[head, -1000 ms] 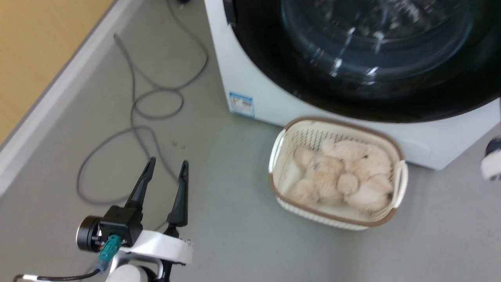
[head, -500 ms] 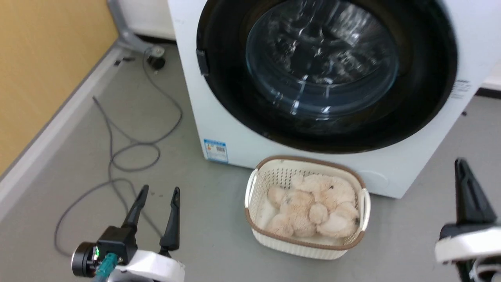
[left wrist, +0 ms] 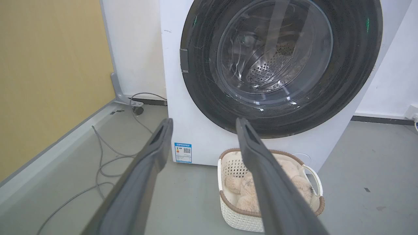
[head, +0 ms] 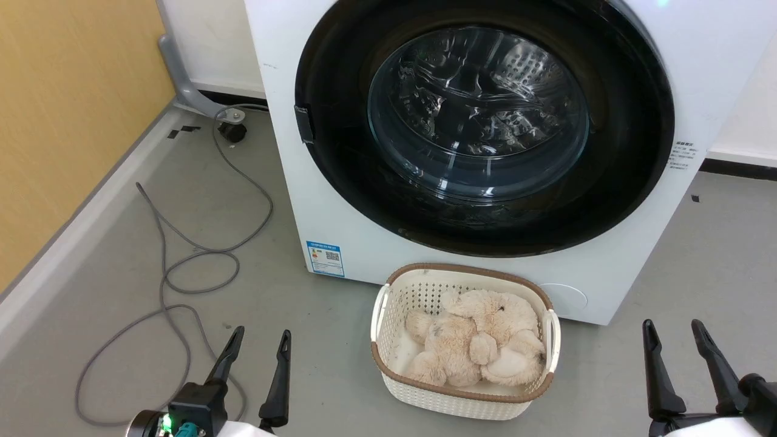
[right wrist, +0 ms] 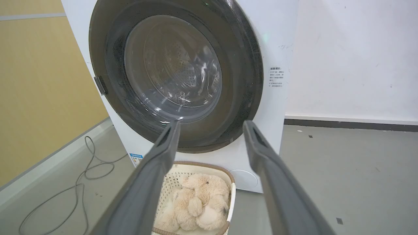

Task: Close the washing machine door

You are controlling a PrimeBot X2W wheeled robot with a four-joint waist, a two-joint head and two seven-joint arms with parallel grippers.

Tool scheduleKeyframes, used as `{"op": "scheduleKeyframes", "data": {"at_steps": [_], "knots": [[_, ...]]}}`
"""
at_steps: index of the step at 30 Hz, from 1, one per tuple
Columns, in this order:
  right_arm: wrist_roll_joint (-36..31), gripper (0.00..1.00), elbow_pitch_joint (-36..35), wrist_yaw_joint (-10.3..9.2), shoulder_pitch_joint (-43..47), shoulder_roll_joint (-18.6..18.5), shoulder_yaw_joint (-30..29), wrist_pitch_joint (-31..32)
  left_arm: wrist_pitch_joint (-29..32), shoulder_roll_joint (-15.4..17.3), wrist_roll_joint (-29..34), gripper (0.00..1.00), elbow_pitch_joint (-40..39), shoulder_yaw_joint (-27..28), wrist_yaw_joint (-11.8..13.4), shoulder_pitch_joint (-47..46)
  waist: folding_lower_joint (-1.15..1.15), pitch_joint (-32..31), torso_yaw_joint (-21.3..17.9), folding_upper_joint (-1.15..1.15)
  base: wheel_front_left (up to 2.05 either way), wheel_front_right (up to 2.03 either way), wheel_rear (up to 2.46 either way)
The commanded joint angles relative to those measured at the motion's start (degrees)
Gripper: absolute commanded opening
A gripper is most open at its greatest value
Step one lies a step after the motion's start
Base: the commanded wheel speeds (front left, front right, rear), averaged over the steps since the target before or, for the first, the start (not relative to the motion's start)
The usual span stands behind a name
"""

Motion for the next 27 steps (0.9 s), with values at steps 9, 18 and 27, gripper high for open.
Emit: {"op": "scheduleKeyframes", "data": {"at_steps": [9,18,27], "knots": [[-0.1,1.0,0.5,-0.04,1.4,0.6,0.4,-0.4,-0.3,0.5,0.0,1.0,0.6,-0.3,0.5,0.1,0.01,0.1,0.1,0.0,0.0,0.0,0.0],[-0.4,0.0,0.7,0.0,0.3,0.3,0.5,0.0,0.5,0.1,-0.1,0.0,0.2,-0.1,0.5,-0.1,0.01,0.4,0.1,0.0,0.0,0.0,0.0],[-1.1,0.0,0.8,0.0,-0.2,0.3,0.9,0.6,1.6,-0.1,0.5,0.0,-0.5,0.4,0.7,-0.2,0.01,0.4,-0.2,0.0,0.0,0.0,0.0]]}}
